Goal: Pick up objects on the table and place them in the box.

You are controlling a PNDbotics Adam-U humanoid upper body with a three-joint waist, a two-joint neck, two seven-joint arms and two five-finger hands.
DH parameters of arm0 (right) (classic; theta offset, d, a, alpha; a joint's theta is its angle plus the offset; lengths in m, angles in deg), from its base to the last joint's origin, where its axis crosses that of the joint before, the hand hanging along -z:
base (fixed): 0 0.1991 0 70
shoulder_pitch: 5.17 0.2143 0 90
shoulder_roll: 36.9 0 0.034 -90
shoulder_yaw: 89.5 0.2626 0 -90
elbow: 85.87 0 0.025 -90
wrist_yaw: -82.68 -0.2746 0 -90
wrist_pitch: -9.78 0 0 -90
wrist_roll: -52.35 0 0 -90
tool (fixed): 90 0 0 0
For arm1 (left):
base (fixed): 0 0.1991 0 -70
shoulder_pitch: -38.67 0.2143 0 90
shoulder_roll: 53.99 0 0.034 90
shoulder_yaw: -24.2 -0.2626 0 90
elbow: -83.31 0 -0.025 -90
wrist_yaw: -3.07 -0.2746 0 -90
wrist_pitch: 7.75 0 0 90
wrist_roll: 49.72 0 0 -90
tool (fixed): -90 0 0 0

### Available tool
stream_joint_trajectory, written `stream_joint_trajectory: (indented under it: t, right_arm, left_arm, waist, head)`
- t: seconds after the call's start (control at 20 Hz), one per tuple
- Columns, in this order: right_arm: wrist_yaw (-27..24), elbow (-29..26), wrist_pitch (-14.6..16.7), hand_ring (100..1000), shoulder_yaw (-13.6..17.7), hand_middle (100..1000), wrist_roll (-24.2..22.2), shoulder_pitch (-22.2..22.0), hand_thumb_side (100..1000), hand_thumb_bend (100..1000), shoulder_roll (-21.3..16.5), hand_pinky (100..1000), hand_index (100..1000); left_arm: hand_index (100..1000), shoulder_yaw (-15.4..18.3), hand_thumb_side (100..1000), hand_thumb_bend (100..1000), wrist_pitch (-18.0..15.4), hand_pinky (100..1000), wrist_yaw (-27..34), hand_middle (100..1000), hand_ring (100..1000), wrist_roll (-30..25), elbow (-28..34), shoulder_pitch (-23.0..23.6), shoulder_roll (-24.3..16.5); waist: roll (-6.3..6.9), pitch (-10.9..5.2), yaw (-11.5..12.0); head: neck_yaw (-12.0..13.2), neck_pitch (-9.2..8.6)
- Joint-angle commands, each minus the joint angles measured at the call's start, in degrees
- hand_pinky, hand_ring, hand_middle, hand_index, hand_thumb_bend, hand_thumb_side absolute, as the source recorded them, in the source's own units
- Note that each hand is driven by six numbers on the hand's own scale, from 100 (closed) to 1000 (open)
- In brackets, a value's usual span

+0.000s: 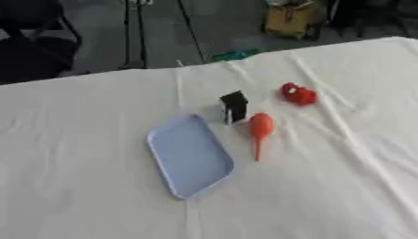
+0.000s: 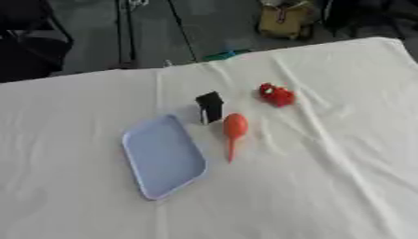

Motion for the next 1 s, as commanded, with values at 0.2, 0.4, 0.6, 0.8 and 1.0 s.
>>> stream_joint_trajectory:
  t: [0.2, 0.4, 0.6, 0.8, 1.0]
  right_arm:
    - [6.26, 18.23, 3.83, 943, -0.92, 910, -1.15, 6.8, 970, 231, 8.04, 907, 918]
    - [12.04, 26.33, 5.47, 948, -0.18, 904, -0.18, 8.47, 915, 432, 12.13, 916, 906]
    - [17.3, 33.18, 5.93, 946, 1.68, 897, 1.67, 8.62, 1000, 412, 16.17, 924, 906]
    - [20.07, 37.56, 4.7, 958, 3.25, 896, 5.05, 7.7, 1000, 418, 18.37, 936, 922]
    - [20.96, 41.36, 5.29, 982, 3.94, 929, 2.96, 7.1, 1000, 395, 19.84, 954, 953]
  left_arm:
    - [801, -0.15, 897, 100, 0.04, 839, 0.67, 886, 900, -0.79, 0.79, -0.34, -1.86]
    - [799, -0.34, 893, 100, -0.1, 834, 1.07, 883, 898, -1.28, 0.79, -0.64, -1.49]
    - [795, -0.5, 887, 100, -0.17, 826, 1.44, 878, 893, -1.75, 0.79, -0.78, -1.08]
    - [792, -0.61, 883, 100, -0.22, 814, 1.8, 874, 887, -2.34, 0.79, -0.89, -0.65]
    - [790, -0.67, 881, 100, -0.32, 810, 2.07, 871, 883, -2.61, 0.79, -1.1, -0.44]
  waist:
    - [0.04, -1.14, 0.63]
    - [0.19, -1.04, 1.04]
    - [0.47, -0.88, 1.67]
    - [0.66, -0.7, 1.92]
    - [0.69, -0.63, 2.03]
  head:
    - [-0.96, -0.39]
    - [-1.67, -0.89]
    - [-2.58, -1.24]
    - [-2.94, -1.85]
    - [-3.09, -2.03]
